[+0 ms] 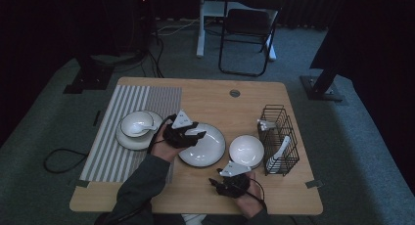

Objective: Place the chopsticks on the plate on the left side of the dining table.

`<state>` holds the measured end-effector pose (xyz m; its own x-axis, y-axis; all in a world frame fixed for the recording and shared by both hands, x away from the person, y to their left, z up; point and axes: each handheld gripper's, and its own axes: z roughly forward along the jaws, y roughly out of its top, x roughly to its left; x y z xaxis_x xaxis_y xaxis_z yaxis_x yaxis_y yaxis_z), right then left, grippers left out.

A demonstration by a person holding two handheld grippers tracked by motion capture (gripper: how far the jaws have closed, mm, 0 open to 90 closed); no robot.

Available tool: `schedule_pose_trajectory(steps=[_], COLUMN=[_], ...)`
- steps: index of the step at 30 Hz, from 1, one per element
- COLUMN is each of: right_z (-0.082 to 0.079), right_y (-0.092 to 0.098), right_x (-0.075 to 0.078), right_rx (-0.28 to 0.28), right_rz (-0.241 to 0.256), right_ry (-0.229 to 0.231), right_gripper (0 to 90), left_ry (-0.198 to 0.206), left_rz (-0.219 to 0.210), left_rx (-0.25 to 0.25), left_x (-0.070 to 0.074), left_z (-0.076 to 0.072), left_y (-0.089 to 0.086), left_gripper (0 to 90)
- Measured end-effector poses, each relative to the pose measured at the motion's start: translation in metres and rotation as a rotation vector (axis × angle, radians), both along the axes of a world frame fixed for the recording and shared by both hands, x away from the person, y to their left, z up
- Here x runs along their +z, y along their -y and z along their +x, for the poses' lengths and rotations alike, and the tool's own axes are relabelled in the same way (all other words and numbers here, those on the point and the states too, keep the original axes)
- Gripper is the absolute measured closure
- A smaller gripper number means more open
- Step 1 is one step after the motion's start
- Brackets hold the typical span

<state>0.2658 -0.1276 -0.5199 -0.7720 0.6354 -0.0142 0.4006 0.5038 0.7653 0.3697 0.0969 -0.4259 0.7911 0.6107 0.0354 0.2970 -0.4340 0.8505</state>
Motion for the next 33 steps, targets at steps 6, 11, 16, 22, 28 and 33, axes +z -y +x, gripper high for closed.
schedule_pose_trajectory(steps=[6,11,16,22,28,33], right_z=[0.000,-0.001,-0.001,-0.001,-0.001,-0.003], right_y=[0.001,0.002,0.002,0.002,0.003,0.004], right_x=[0.000,-0.001,-0.002,-0.003,-0.002,-0.003], right_rx=[-0.002,-0.003,-0.004,-0.006,-0.006,-0.010], right_rz=[0.001,-0.002,-0.001,0.001,0.003,0.002], right_ry=[0.000,-0.005,-0.007,-0.011,-0.011,-0.014], right_gripper=[51.7,51.7,51.7,51.7,51.7,51.7], left_ry=[0.003,0.006,0.008,0.006,0.011,0.014], left_rz=[-0.010,-0.013,-0.013,-0.011,-0.009,-0.008], left_rx=[-0.017,-0.025,-0.037,-0.050,-0.070,-0.083], left_x=[0.004,0.006,0.009,0.013,0.016,0.019], left_z=[0.001,0.002,0.005,0.007,0.008,0.010], left_y=[0.008,0.013,0.019,0.027,0.036,0.043], left_gripper=[52.6,52.5,52.4,52.3,52.2,52.3])
